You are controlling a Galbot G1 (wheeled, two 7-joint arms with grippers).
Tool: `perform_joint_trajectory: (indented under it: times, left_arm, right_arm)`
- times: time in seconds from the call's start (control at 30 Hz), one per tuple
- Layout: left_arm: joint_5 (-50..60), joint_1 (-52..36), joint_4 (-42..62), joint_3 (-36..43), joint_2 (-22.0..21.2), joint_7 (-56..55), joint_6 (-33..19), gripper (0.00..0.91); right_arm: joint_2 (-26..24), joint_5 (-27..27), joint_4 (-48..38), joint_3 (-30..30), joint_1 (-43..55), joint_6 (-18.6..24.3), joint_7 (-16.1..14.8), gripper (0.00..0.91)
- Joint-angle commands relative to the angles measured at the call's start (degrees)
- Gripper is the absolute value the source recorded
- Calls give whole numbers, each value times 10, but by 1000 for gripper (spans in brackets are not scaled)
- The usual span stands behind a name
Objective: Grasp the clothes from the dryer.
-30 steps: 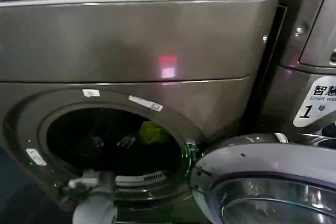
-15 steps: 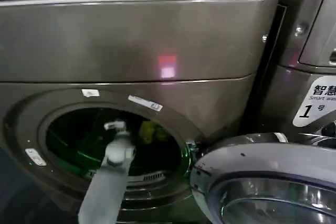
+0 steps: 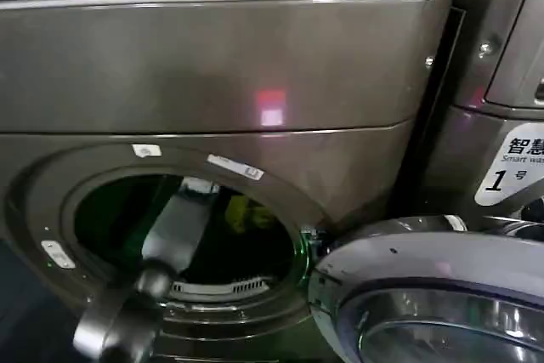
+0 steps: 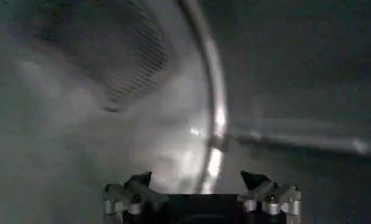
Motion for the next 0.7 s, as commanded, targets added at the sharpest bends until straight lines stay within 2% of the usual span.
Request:
perform_joint_trajectory:
  times: [0.03,0.13,0.4,0.7]
  left_arm:
    - [127,-79,111,127,3,121,-80,907]
    - [138,-90,120,149,-2,134,-86,907]
    - [165,-93,148,189,-32,129,-62,907]
    - [176,-97,167,224,-36,130,-41,907]
  right_arm:
    - [2,0,2,-1,0,-1,-2,907]
    - [2,-1,2,0,0,-2,-2,907]
    - [3,-3,3,-2,3,-3,-3,907]
    - [3,-7,6,-12,12,-3,-3,907]
